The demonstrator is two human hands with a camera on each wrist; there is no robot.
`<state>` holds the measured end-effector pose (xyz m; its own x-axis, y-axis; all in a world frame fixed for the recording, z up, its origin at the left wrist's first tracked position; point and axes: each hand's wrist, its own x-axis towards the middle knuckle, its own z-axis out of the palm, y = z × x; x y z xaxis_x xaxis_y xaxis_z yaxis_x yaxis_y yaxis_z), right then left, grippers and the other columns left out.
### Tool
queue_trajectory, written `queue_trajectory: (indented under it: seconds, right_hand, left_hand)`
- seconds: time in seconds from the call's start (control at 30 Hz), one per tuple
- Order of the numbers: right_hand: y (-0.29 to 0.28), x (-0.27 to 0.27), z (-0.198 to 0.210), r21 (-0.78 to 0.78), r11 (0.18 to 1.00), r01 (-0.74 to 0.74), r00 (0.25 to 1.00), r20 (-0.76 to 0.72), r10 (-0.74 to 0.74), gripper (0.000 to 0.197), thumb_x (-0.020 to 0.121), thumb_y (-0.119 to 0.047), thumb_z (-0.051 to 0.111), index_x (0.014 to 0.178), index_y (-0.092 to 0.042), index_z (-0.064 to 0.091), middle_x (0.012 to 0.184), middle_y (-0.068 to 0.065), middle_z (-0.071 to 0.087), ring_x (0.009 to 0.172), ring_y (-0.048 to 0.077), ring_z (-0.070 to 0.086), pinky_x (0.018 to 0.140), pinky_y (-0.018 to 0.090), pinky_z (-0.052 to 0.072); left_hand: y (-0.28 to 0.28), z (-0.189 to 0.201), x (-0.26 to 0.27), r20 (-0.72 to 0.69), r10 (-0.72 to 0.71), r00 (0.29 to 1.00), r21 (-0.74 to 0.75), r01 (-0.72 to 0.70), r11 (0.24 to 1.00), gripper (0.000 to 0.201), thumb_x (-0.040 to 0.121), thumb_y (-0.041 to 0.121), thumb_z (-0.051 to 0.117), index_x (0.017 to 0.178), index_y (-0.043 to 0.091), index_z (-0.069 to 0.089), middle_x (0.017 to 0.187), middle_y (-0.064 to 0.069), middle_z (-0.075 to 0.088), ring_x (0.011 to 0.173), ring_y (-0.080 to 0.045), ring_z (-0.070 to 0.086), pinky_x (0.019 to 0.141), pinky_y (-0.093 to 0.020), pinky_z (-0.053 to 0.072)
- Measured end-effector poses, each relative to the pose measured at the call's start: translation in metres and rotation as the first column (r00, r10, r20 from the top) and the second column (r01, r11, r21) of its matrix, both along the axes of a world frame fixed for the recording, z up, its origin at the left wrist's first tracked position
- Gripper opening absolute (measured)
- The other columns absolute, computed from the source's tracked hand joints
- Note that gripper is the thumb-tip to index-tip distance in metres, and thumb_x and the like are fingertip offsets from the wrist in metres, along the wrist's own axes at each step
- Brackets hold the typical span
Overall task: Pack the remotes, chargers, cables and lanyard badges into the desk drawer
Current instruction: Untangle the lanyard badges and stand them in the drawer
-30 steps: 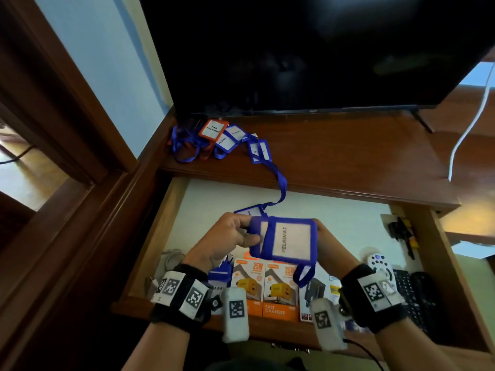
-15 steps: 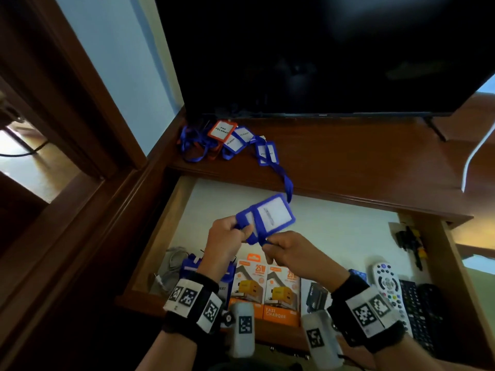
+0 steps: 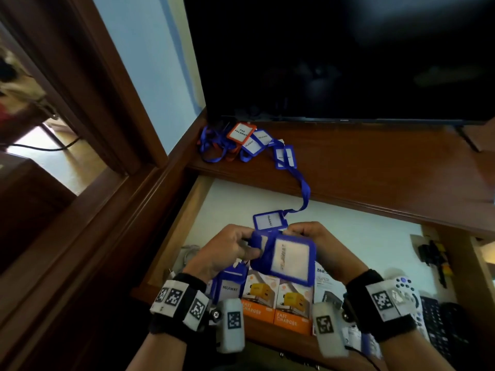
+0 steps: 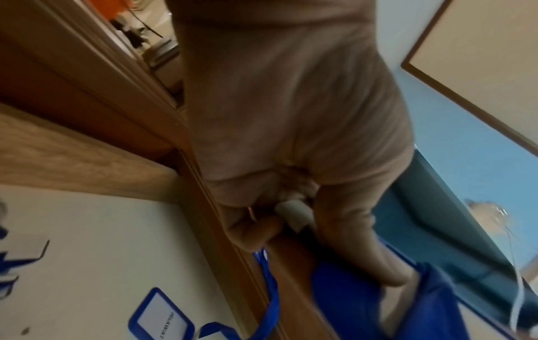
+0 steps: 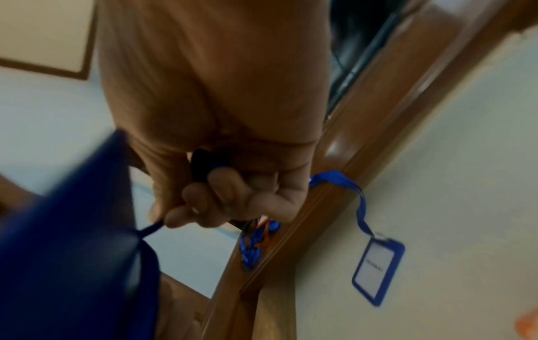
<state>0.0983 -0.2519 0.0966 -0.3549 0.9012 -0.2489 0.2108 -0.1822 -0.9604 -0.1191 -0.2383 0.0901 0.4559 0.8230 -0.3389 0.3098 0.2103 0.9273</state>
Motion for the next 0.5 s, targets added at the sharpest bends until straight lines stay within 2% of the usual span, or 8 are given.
queue_trajectory:
  seconds: [0.03, 0.1, 0.17, 0.23, 0.37, 0.5]
  right_hand:
    - [-0.002, -0.004, -0.001, -0.004, 1.0, 0.014, 0.999, -0.046, -0.014, 0.022, 0.096, -0.016, 0.05, 0.084, 0.0, 0.059, 0.071, 0.005, 0.063, 0.063, 0.015, 0.059, 0.058, 0.02, 0.046]
    - [-0.008, -0.015, -0.006, -0.009, 0.999, 0.046, 0.995, -0.09, -0.047, 0.022, 0.098, -0.011, 0.044, 0.081, -0.011, 0.058, 0.064, -0.004, 0.061, 0.058, 0.009, 0.055, 0.056, 0.017, 0.045]
    - [-0.011, -0.029, -0.015, -0.062, 0.997, 0.055, 0.983, -0.174, -0.065, 0.027, 0.1, -0.015, 0.042, 0.077, -0.016, 0.055, 0.058, -0.005, 0.053, 0.053, 0.012, 0.045, 0.055, 0.022, 0.041]
    - [-0.009, -0.042, -0.025, -0.145, 0.987, 0.073, 0.963, -0.248, -0.108, 0.024, 0.099, -0.016, 0.041, 0.079, -0.013, 0.054, 0.058, -0.001, 0.049, 0.052, 0.012, 0.04, 0.055, 0.025, 0.038]
    - [0.0, -0.058, -0.037, -0.237, 0.964, 0.122, 0.941, -0.28, -0.188, 0.019, 0.1, -0.013, 0.039, 0.09, -0.008, 0.055, 0.063, 0.003, 0.05, 0.054, 0.012, 0.044, 0.054, 0.023, 0.04]
    - [0.011, -0.071, -0.044, -0.25, 0.963, 0.097, 0.949, -0.268, -0.165, 0.018, 0.099, -0.016, 0.042, 0.092, -0.009, 0.057, 0.066, 0.006, 0.052, 0.057, 0.011, 0.047, 0.054, 0.023, 0.041]
  left_hand:
    - [0.0, -0.001, -0.002, 0.07, 0.059, 0.996, -0.015, -0.058, 0.998, 0.029, 0.086, -0.006, 0.056, 0.098, 0.016, 0.07, 0.1, -0.003, 0.073, 0.101, -0.022, 0.065, 0.088, -0.035, 0.052]
    - [-0.002, -0.003, -0.001, 0.169, 0.173, 0.97, -0.042, -0.168, 0.985, 0.029, 0.089, -0.005, 0.051, 0.103, 0.014, 0.067, 0.104, -0.007, 0.072, 0.106, -0.024, 0.064, 0.09, -0.033, 0.051]
    - [-0.004, -0.007, 0.003, 0.234, 0.244, 0.941, -0.054, -0.238, 0.97, 0.028, 0.092, -0.002, 0.049, 0.106, 0.015, 0.066, 0.109, -0.008, 0.071, 0.109, -0.023, 0.063, 0.094, -0.036, 0.049]
    - [-0.006, -0.011, 0.006, 0.277, 0.297, 0.914, -0.081, -0.286, 0.955, 0.028, 0.094, 0.002, 0.046, 0.108, 0.016, 0.065, 0.11, -0.007, 0.07, 0.11, -0.021, 0.063, 0.096, -0.036, 0.049]
    - [-0.003, -0.017, 0.005, 0.342, 0.373, 0.863, -0.142, -0.345, 0.928, 0.028, 0.096, 0.004, 0.042, 0.11, 0.015, 0.064, 0.108, -0.003, 0.071, 0.108, -0.018, 0.064, 0.094, -0.035, 0.05]
    - [0.004, -0.024, -0.002, 0.377, 0.453, 0.808, -0.212, -0.401, 0.891, 0.028, 0.095, 0.002, 0.042, 0.109, 0.013, 0.063, 0.101, -0.001, 0.073, 0.1, -0.014, 0.067, 0.083, -0.028, 0.053]
